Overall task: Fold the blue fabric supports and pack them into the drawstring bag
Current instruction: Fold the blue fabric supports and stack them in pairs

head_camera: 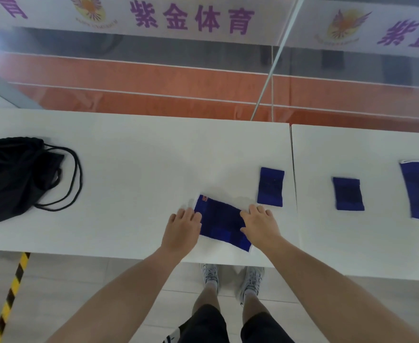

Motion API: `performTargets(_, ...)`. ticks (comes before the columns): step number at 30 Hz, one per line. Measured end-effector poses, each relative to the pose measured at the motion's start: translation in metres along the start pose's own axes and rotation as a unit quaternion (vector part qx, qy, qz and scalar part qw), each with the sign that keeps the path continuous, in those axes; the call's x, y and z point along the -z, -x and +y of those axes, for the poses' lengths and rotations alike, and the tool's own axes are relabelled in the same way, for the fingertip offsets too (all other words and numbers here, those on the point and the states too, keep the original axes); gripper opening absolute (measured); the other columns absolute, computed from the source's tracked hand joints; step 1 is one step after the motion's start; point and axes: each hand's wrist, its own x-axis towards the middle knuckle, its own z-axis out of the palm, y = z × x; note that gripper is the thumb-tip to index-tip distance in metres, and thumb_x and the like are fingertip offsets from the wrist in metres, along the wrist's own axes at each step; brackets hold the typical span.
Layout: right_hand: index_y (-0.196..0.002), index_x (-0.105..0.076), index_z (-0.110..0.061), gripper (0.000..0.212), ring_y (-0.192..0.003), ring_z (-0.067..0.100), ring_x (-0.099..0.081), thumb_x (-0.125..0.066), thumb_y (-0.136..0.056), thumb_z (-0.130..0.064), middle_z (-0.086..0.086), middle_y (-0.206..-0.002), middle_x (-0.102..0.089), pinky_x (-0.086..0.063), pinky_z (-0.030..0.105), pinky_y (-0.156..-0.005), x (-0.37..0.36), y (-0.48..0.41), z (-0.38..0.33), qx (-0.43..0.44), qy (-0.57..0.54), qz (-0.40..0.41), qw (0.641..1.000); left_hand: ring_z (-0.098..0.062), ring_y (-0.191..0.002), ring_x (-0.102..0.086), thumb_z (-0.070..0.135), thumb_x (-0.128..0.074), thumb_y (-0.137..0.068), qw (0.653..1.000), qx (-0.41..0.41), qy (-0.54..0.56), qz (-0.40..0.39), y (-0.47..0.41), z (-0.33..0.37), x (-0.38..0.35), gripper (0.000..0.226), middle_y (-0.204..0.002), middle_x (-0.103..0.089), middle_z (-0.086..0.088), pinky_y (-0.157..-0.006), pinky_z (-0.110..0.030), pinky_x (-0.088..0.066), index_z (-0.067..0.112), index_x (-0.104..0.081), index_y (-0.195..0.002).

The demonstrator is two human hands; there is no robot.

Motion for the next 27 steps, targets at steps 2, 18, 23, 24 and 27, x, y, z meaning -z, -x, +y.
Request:
performTargets(2, -0.123, -0.057, -0.019, 0.031, -0.109, 0.026, -0.054, -0.053, -0.099, -0.038, 0.006, -0.12, -0.056, -0.045, 0.038, -0.094, 0.001, 0.001, -0.002, -0.001, -0.023, 0.002, 1.0, -0.024, -0.082, -0.06, 0.03, -0.066, -0.089, 0.999, -0.039, -0.003, -0.014, 0.006, 0.008, -0.005, 0.019, -0.093, -0.061, 0.0, -0.068, -0.036, -0.047, 0.017, -0.062, -0.104)
performTargets(18, -0.122, -0.06, -0.018, 0.037, -0.111, 0.027, -0.053, -0.069, -0.087, -0.016, 0.003, -0.124, -0.056, -0.048, 0.038, -0.089, -0.015, -0.005, 0.082, -0.12, -0.063, 0.101, 0.986, -0.032, -0.153, 0.005, 0.073, -0.036, -0.09, 0.992, 0.06, -0.006, -0.115, -0.041, 0.063, -0.018, 0.085, -0.167, 0.003, -0.008, -0.122, -0.054, -0.009, 0.029, -0.011, -0.158)
performTargets(23, -0.109, -0.066, -0.014, 0.031, -0.098, 0.028, -0.057, -0.075, -0.079, -0.012, 0.004, -0.111, -0.061, -0.052, 0.038, -0.075, -0.025, 0.008, 0.105, -0.116, -0.05, 0.114, 0.985, -0.034, -0.152, 0.011, 0.075, -0.031, -0.089, 0.992, 0.004, -0.034, -0.125, -0.078, 0.069, -0.014, 0.081, -0.167, 0.007, -0.006, -0.121, -0.057, -0.003, 0.038, -0.005, -0.157)
performTargets(24, -0.108, -0.066, -0.015, 0.031, -0.098, 0.027, -0.057, -0.075, -0.079, -0.012, 0.004, -0.111, -0.061, -0.052, 0.038, -0.075, -0.026, 0.011, 0.109, -0.119, -0.052, 0.109, 0.986, -0.035, -0.152, 0.011, 0.075, -0.03, -0.089, 0.991, -0.002, -0.04, -0.126, -0.085, 0.071, -0.013, 0.081, -0.167, 0.007, -0.006, -0.121, -0.057, -0.003, 0.038, -0.005, -0.157)
performTargets(27, -0.113, -0.065, -0.018, 0.032, -0.101, 0.024, -0.056, -0.073, -0.082, -0.014, 0.001, -0.116, -0.059, -0.052, 0.037, -0.08, -0.031, 0.021, 0.119, -0.128, -0.062, 0.096, 0.985, -0.035, -0.152, 0.012, 0.075, -0.03, -0.089, 0.991, -0.006, -0.046, -0.125, -0.108, 0.082, -0.011, 0.081, -0.167, 0.007, -0.006, -0.121, -0.056, -0.003, 0.037, -0.006, -0.157)
